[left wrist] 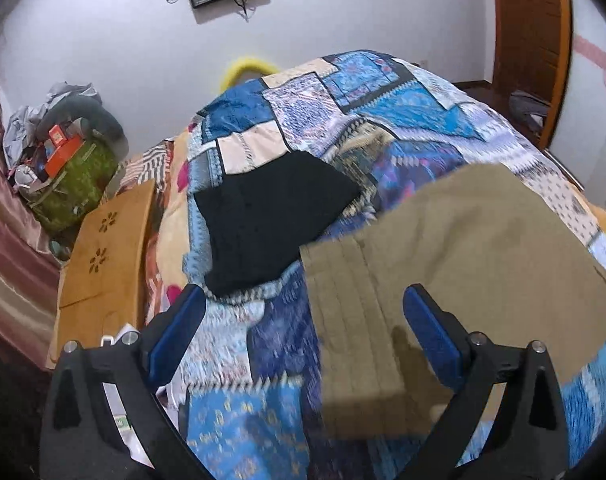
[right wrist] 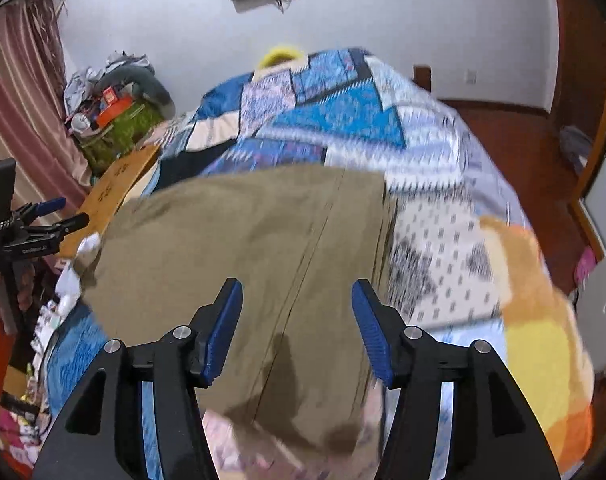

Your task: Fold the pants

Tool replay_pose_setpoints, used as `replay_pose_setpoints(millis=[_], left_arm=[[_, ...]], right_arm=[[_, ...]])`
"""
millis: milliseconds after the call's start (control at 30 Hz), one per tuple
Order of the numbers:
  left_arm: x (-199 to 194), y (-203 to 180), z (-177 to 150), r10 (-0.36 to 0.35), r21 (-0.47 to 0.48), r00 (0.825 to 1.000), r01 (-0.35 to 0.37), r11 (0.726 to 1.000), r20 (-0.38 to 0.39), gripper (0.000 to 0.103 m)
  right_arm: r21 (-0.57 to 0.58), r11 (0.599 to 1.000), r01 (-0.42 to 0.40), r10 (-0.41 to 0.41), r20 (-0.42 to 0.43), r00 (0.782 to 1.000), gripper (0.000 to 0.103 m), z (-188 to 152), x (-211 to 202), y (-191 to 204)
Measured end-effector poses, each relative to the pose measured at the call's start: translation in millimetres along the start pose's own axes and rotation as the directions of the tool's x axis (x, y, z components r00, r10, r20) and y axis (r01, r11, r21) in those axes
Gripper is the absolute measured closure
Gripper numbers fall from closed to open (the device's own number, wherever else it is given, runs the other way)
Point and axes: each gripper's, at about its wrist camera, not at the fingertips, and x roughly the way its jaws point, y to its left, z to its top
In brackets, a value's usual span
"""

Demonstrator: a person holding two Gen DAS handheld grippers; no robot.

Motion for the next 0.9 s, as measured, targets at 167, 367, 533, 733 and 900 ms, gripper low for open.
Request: replay_pose_setpoints(millis=[167,367,533,733,900], left_arm=[[34,8,26,-0.007,-0.038,0.999,0.006,0.999,-0.034,0.003],[74,8,39,-0.056,-0.051,0.994,0.052,0.997,-0.095,0.003],[104,7,35,-0.146,-0.087,0.972,0.132,0.987,-0.182,0.003],[128,12,25,-0.156,-0.139,0.964,0.128,0.982,-0.216,0.001],[133,20,16,-0.152,-0.201,0.968,0.111,0.973,-0.199,0.001]], right_arm=[[-0.032,0.999,0.039,-0.038,0.024,0.999,0.049,32,23,-14],[-0.051,0.994,0.097,-0.099,-0.034,0.994,0.037,59,79,-40],[-0.010,0.995,0.098,-0.098,-0.120,0.988,0.037,76,138,-69],[0.127,0.992,0.011,0.009,-0.156,0.988,0.043,93,179,-95],[0.102,0.993,0.056,-0.030,-0.240,0.970,0.067,85,217,-95]])
